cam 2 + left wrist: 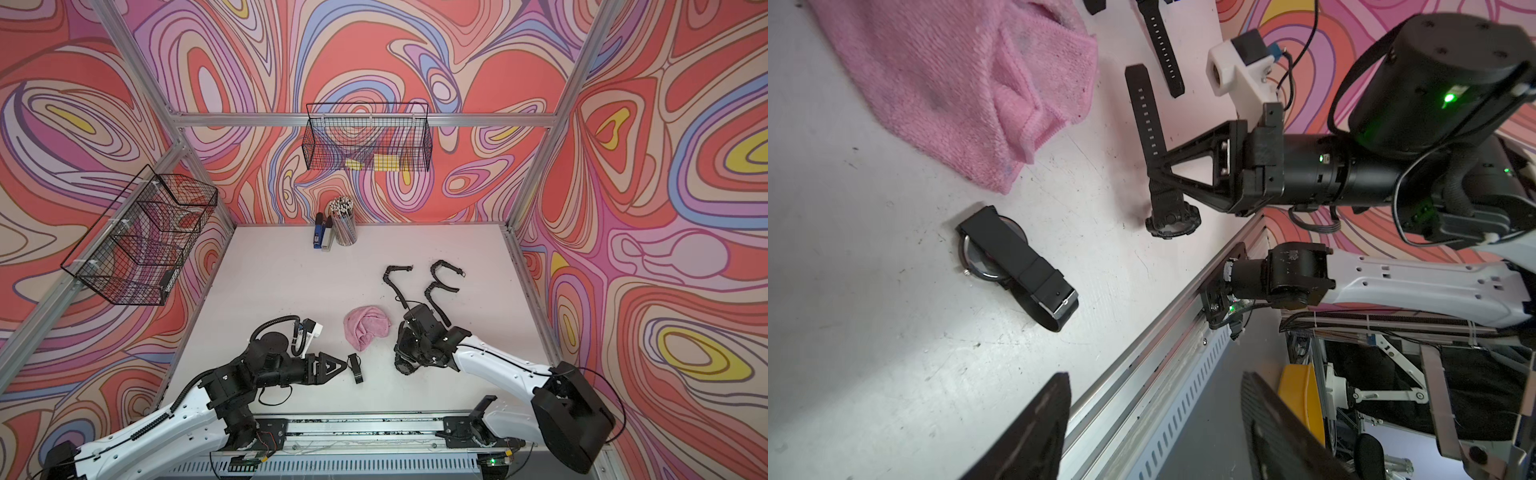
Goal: Wipe the watch dial
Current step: Pick up the watch at the center of the board.
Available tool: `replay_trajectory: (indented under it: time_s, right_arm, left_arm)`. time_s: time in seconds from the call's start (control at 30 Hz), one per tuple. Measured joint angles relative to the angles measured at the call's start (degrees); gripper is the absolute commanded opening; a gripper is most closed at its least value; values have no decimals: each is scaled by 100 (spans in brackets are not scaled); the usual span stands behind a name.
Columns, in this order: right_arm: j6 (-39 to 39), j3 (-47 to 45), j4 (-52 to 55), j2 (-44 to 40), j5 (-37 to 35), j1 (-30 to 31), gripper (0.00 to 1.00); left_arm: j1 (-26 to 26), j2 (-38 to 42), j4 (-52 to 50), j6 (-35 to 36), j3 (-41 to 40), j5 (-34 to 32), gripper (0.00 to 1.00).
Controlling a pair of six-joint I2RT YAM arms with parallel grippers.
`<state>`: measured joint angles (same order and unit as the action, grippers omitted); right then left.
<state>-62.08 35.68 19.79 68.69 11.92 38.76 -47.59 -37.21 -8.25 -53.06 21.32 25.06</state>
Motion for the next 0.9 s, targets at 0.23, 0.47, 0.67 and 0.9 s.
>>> replay_trajectory:
  time_s: [0.23,0.47,0.67,0.9]
  right_arm:
    - [131,824,-1279,-61,1130,-452,0]
    - [-763,927,-3709,734,2490,-498,0]
    - [-1840,669,-5589,1198,3049,-498,0]
    - [-2433,669,-6603,1220,3287,-415,0]
  left_arm:
    - [92,212,918,50,55,483,75]
    - [826,223,2382,-420,52,935,75]
    - [1283,-24,2594,-455,223,1270,75]
    - [1652,-313,2503,-243,831,1429,75]
